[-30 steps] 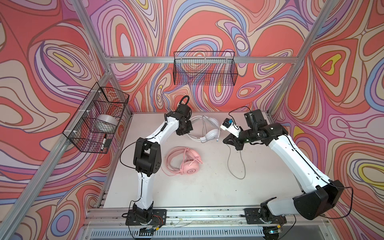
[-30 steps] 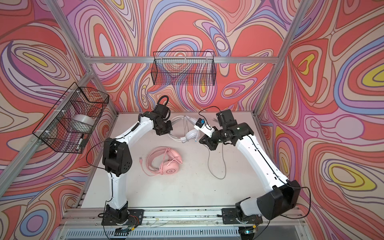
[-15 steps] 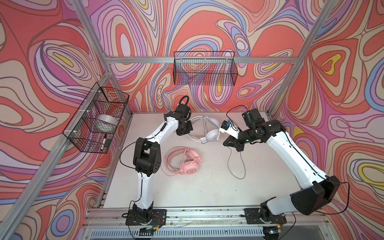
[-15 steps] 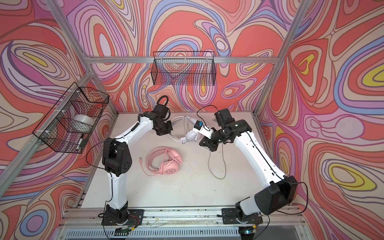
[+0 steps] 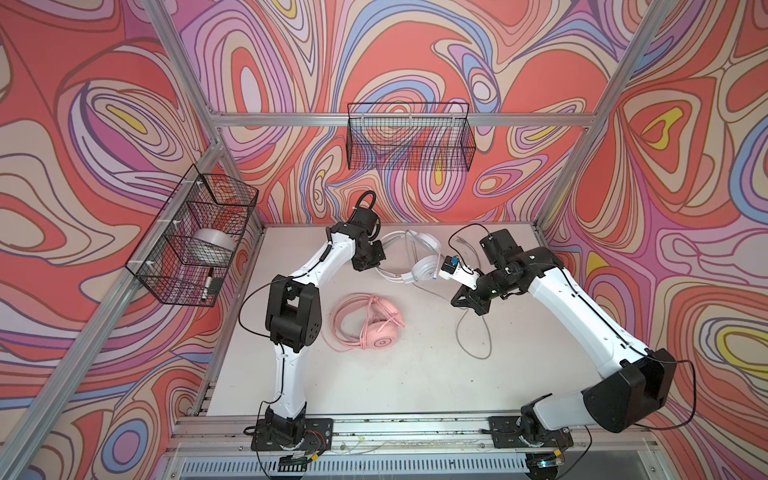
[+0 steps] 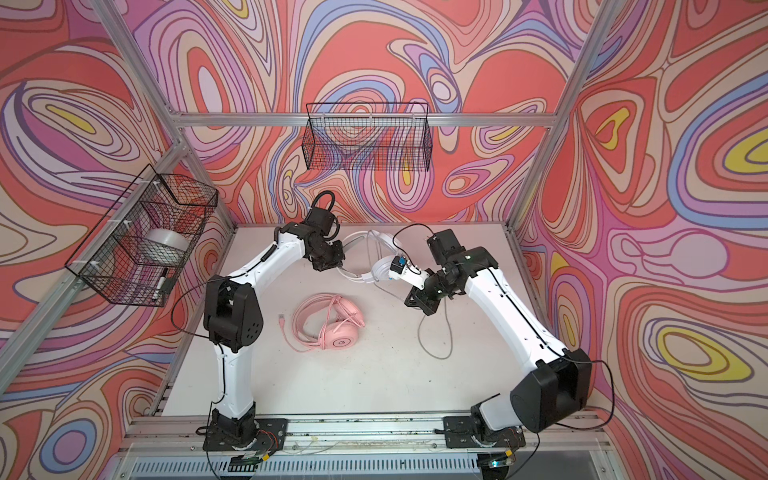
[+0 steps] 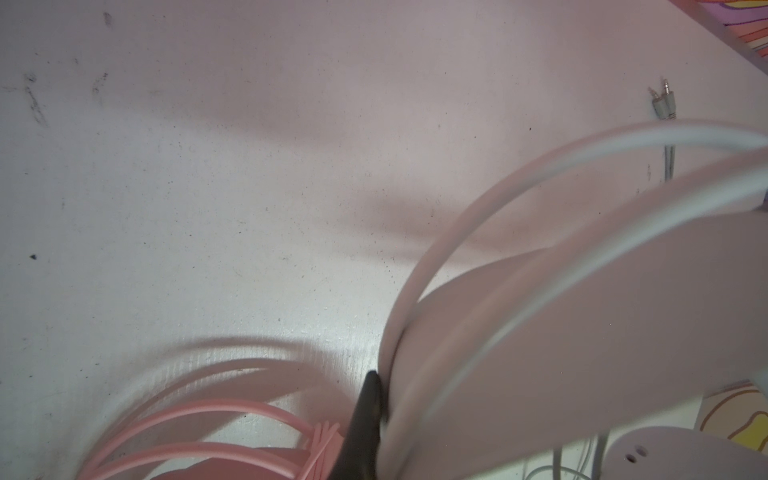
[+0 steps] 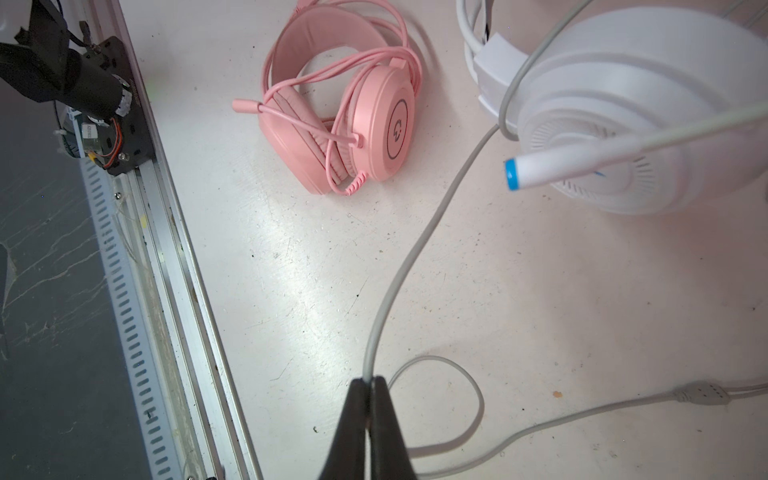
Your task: Wrap the headphones
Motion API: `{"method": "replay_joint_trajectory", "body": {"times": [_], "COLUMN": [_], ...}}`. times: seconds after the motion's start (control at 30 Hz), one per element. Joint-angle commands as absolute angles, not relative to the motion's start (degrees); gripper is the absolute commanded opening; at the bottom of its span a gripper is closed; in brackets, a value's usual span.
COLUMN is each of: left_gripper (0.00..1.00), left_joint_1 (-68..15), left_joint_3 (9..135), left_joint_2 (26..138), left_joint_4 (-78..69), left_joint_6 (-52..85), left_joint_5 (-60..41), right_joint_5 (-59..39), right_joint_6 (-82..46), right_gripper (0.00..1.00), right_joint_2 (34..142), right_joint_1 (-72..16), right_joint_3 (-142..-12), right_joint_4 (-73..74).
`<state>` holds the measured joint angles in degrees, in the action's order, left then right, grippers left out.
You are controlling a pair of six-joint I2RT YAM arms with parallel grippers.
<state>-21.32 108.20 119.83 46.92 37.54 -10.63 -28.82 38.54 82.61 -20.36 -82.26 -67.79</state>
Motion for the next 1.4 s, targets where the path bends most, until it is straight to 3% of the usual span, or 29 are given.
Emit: {"method": "replay_joint_trajectory", "body": {"times": [0.0, 0.6, 0.93, 1.37], "left_gripper": [0.0, 0.0, 0.0, 0.0], "left_joint_1": [-21.09, -24.16, -25.25, -26.19], "left_joint_3": [107.35, 110.56, 111.31, 111.02], "left_joint_2": [119.06, 121.22, 119.65, 118.49], "left_joint_4": [45.96, 54.57, 56.95, 56.95], "left_joint_6": [37.67, 27.07, 18.98, 14.0], "left_joint_5": [-10.02, -3.28, -4.95, -7.86], "right_joint_5": [-31.59, -32.82, -18.58, -19.34], "right_joint_6": [39.67, 39.33, 45.43, 39.47], "right_gripper": [0.0, 0.0, 0.0, 0.0], "right_joint_2": [81.82, 94.34, 103.91, 117.19], "right_joint_1": [-20.85, -21.27, -21.22, -18.25], "right_joint_3": [-85.17, -99.06, -104.29, -115.08], "right_joint_4": [-66.65, -57.57, -56.78, -53.12]}}
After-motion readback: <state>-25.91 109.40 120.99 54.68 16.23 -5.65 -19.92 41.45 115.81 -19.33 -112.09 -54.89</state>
